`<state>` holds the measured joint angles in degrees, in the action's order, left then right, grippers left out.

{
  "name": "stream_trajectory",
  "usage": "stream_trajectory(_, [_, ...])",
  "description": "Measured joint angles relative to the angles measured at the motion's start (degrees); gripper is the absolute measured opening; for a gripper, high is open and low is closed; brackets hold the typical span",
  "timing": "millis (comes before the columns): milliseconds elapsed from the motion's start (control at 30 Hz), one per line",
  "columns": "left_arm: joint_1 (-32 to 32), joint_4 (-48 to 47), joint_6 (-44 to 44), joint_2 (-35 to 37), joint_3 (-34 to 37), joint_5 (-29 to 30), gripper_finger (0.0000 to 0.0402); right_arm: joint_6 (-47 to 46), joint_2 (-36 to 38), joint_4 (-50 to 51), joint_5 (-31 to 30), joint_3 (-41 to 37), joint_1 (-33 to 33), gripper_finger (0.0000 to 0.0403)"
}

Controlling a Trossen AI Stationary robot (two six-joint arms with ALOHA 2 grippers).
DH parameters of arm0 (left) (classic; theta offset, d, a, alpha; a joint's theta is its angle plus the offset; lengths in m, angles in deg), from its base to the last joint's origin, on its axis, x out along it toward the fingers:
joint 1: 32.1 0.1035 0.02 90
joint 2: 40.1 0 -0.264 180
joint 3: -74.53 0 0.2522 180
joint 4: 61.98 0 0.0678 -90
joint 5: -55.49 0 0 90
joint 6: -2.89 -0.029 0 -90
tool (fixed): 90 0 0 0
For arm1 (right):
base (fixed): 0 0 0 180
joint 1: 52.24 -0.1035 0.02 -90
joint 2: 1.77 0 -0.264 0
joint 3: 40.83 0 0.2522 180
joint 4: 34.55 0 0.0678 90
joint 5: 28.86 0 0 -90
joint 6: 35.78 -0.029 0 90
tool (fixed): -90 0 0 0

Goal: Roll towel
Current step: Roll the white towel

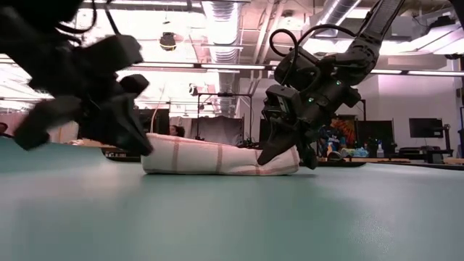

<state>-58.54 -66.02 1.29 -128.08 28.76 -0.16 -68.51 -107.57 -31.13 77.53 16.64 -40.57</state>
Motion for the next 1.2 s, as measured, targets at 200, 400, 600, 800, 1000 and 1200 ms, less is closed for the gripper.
stream_trajectory(200, [2.8, -1.1, -5.7, -4.2, -5.4, 4.3, 0.0000, 0.2, 0.0, 0.0, 0.2, 0.0, -0.3, 0.0072])
stream_trajectory(400, [6.7, -1.9, -7.8, -3.4, -5.9, 6.5, 0.0000, 0.7, 0.0, -0.1, 0.1, 0.0, -0.8, 0.0072])
stream_trajectory(600, [11.0, -2.9, -7.8, -3.5, -5.9, 4.8, 0.0000, 1.1, 0.0, -0.1, 0.0, 0.0, -1.2, 0.0072])
stream_trajectory(800, [15.1, -4.2, -9.2, -3.5, -5.9, 4.2, 0.0000, 1.2, 0.0, -0.1, 0.0, 0.0, -1.2, 0.0072])
stream_trajectory(1000, [20.7, -5.3, -9.9, -3.5, -5.9, -0.3, 0.0000, 1.3, 0.0, -0.1, 0.5, 0.0, -1.2, 0.0072])
stream_trajectory(1200, [26.4, -5.4, -11.9, -3.5, -5.9, -5.1, 0.0000, 1.2, 0.0, -0.2, 1.4, 0.0, -1.2, 0.0072])
